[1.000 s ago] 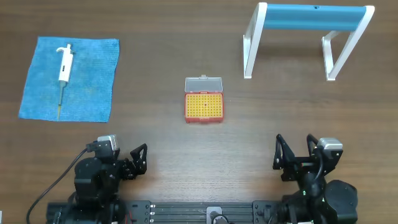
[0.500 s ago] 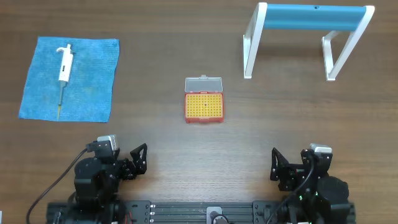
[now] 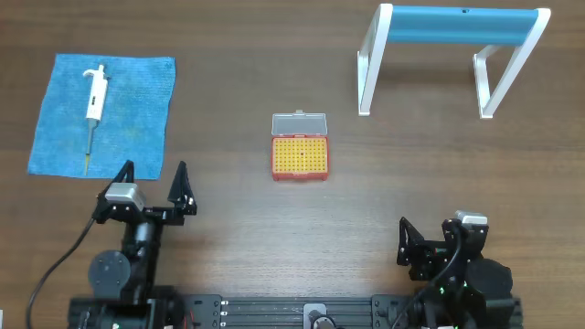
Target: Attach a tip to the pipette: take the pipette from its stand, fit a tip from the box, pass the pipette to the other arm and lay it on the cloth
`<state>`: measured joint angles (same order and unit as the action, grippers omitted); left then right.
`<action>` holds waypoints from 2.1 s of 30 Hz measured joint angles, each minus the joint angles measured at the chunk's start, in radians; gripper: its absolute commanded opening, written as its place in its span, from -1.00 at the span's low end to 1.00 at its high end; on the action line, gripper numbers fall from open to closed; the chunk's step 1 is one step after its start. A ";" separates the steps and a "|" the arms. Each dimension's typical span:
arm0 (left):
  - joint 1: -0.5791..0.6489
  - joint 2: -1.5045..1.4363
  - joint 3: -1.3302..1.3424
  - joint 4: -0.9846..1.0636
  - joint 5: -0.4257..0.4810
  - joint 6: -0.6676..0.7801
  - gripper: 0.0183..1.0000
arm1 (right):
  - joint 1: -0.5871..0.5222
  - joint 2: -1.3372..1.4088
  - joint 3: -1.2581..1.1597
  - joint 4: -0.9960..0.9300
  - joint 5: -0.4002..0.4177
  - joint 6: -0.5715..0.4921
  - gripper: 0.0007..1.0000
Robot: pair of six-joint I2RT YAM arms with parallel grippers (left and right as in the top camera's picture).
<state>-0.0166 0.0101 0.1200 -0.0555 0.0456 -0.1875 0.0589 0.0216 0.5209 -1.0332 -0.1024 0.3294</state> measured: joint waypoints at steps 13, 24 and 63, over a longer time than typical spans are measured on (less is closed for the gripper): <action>0.000 0.001 -0.113 -0.017 -0.023 0.031 0.95 | 0.000 0.000 0.000 0.000 0.000 0.000 0.69; 0.000 0.001 -0.113 -0.017 -0.023 0.031 0.95 | 0.000 0.000 0.000 0.000 0.000 0.000 0.69; 0.000 0.001 -0.113 -0.018 -0.024 0.031 0.95 | 0.000 0.005 -0.507 0.972 0.101 -0.351 0.69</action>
<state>-0.0166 0.0109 0.0071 -0.0734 0.0219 -0.1562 0.0589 0.0269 0.0135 -0.0612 -0.0013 -0.0212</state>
